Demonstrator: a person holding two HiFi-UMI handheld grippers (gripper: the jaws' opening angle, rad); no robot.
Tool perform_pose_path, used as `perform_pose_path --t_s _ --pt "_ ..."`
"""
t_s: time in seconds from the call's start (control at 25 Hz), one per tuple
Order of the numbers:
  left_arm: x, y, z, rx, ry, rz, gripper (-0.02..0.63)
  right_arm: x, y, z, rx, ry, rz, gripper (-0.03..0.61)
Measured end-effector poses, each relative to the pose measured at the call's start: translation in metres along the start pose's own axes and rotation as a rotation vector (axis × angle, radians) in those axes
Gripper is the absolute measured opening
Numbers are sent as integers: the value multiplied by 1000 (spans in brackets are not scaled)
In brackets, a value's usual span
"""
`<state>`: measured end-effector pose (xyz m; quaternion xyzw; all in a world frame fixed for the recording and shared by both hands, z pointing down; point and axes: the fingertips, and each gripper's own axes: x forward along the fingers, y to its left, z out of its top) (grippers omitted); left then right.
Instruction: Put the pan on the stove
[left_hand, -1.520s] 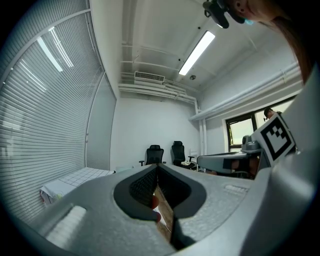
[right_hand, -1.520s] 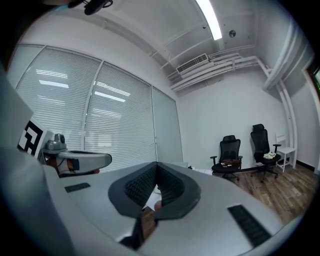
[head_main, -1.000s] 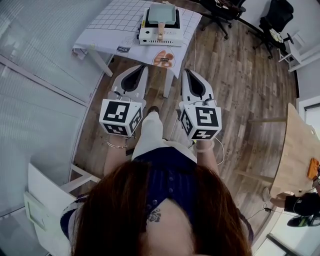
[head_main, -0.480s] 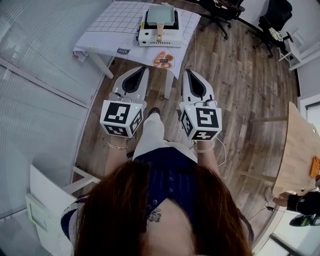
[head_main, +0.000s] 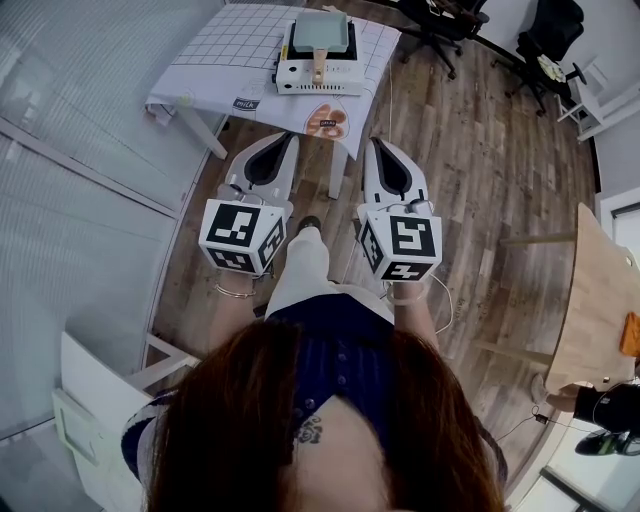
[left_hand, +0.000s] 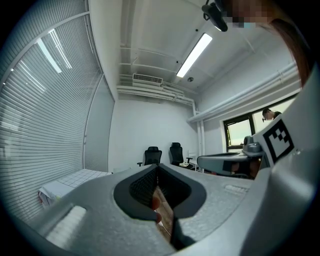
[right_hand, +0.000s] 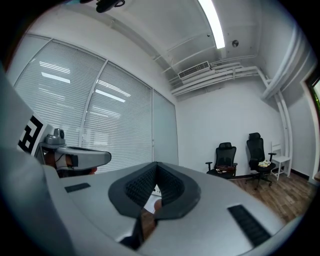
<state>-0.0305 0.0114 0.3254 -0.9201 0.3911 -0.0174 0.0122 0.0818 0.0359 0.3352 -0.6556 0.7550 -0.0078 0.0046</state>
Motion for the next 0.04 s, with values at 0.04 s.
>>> perform_pose_path --t_s 0.04 --pt "1 0 0 -1 -1 -2 15 1 0 0 -2 -1 0 9"
